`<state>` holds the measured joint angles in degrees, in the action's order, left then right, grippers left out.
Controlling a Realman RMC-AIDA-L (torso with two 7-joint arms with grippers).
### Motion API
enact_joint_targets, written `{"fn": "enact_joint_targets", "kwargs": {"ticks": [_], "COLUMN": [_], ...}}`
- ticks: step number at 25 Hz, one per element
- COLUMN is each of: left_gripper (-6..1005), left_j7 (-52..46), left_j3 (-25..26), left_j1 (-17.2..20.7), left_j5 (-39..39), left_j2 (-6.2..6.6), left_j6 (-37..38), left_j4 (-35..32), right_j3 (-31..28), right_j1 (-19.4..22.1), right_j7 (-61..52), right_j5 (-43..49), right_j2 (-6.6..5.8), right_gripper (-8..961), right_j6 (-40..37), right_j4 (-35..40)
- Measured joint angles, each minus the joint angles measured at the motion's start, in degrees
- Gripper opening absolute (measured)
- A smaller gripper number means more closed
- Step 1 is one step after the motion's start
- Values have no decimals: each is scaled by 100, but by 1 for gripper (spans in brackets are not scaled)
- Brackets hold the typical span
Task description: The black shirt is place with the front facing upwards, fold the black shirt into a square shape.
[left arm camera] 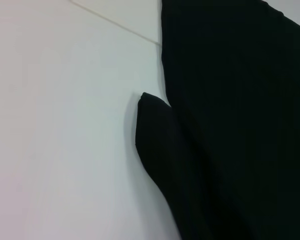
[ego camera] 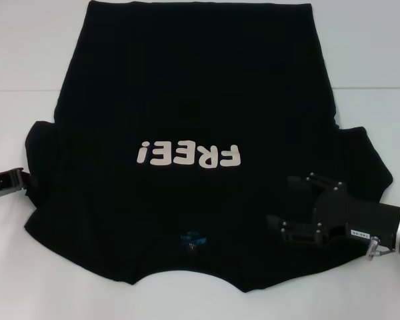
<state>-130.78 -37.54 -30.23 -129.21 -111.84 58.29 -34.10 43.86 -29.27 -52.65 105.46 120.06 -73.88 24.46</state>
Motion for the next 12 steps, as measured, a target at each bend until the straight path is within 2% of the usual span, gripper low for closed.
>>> {"fn": "enact_joint_targets", "kwargs": {"ticks": [7,12], "left_gripper": [2,3], "left_j7": [-41,-147], "left_j3": [66,129], "left_j1": [21,76], "left_j5": [2,2], "left_j2": [44,104], "left_j6": [0,10], "left_j4": [-50,-285], "right_j3": [0,0], "right_j1": [0,11], "right_j7": [0,0], "right_j5": [-2,-12], "right_j2": [-1,0], "right_gripper": [944,944], "right_j6": [-3,-4], "right_j4": [6,1]}}
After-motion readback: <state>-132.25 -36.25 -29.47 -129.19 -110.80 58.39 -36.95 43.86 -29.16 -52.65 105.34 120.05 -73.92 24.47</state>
